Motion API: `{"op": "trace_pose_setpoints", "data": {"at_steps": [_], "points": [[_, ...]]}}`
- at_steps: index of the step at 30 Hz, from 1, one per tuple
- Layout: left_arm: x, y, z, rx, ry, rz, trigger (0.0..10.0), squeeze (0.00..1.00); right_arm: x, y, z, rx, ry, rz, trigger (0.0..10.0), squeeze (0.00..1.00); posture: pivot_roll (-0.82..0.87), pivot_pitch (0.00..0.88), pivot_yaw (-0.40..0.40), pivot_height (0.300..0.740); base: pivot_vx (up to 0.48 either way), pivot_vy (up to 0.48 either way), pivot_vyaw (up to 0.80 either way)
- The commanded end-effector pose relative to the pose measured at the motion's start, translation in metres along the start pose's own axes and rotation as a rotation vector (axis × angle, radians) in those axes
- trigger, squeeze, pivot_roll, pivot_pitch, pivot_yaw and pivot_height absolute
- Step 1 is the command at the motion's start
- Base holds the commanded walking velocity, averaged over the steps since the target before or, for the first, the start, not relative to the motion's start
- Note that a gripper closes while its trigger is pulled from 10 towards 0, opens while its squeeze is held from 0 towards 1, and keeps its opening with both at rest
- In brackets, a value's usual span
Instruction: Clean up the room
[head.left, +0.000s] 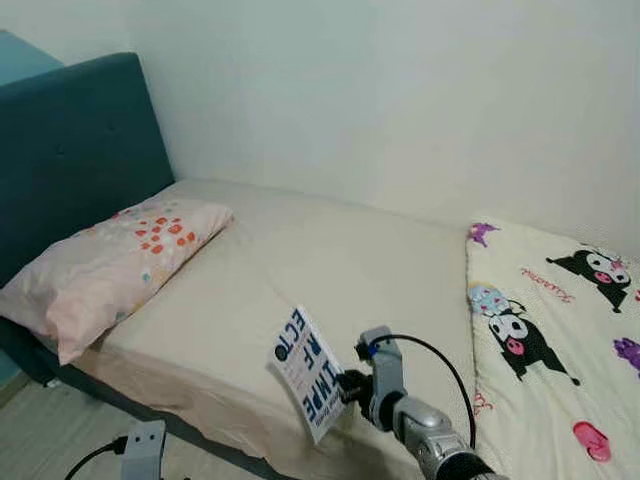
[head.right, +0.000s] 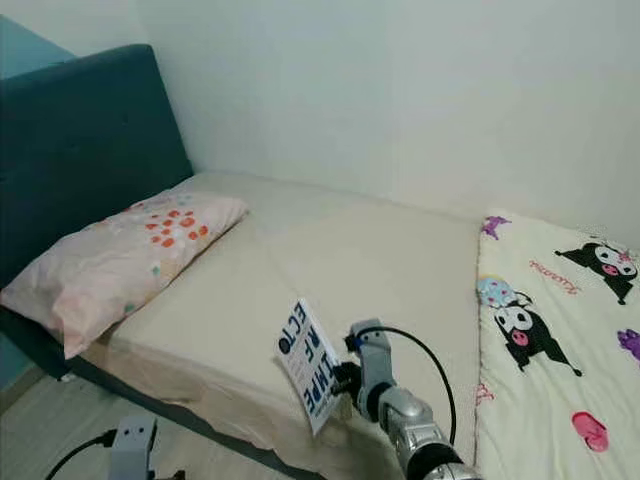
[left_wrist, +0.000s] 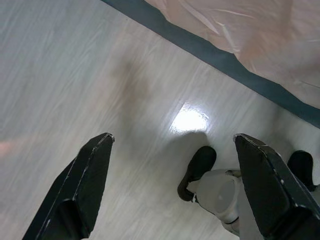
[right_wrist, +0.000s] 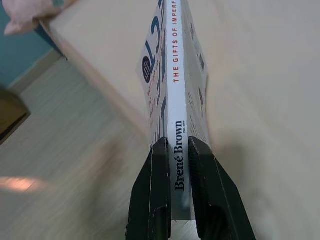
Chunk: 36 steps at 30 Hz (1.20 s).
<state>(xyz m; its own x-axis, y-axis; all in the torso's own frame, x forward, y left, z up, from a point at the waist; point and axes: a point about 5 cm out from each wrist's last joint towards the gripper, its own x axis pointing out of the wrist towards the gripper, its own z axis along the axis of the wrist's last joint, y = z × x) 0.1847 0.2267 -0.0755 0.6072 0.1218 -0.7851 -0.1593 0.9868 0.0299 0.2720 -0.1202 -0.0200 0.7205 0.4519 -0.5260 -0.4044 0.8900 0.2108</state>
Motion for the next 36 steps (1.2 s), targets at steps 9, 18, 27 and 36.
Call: {"op": "trace_pose_setpoints", "data": {"at_steps": [9,18,27,36], "points": [[0.0026,-0.0044,0.0094,-0.016,-0.008,0.006,10.0,0.00,0.0000,0.0011,-0.0011,-0.042,0.016,0.026,10.0,0.00,-0.09,0.000,-0.037,0.718,0.000,-0.267,0.76],[0.0017,-0.0080,0.0022,-0.015,0.009,-0.008,10.0,0.00,-0.0010,-0.0005,-0.0016,-0.048,0.017,0.029,10.0,0.00,-0.09,0.000,-0.042,0.718,0.000,0.000,0.76],[0.0016,-0.0107,0.0006,-0.019,0.013,-0.013,10.0,0.00,-0.0007,-0.0001,-0.0004,-0.063,0.014,0.036,10.0,0.00,-0.09,0.000,-0.043,0.718,0.000,0.000,0.76],[0.0017,-0.0128,0.0003,-0.024,0.011,-0.019,10.0,0.00,-0.0016,-0.0042,0.0003,-0.067,0.010,-0.003,10.0,0.00,-0.10,0.000,-0.044,0.718,0.000,0.000,0.76]]}}
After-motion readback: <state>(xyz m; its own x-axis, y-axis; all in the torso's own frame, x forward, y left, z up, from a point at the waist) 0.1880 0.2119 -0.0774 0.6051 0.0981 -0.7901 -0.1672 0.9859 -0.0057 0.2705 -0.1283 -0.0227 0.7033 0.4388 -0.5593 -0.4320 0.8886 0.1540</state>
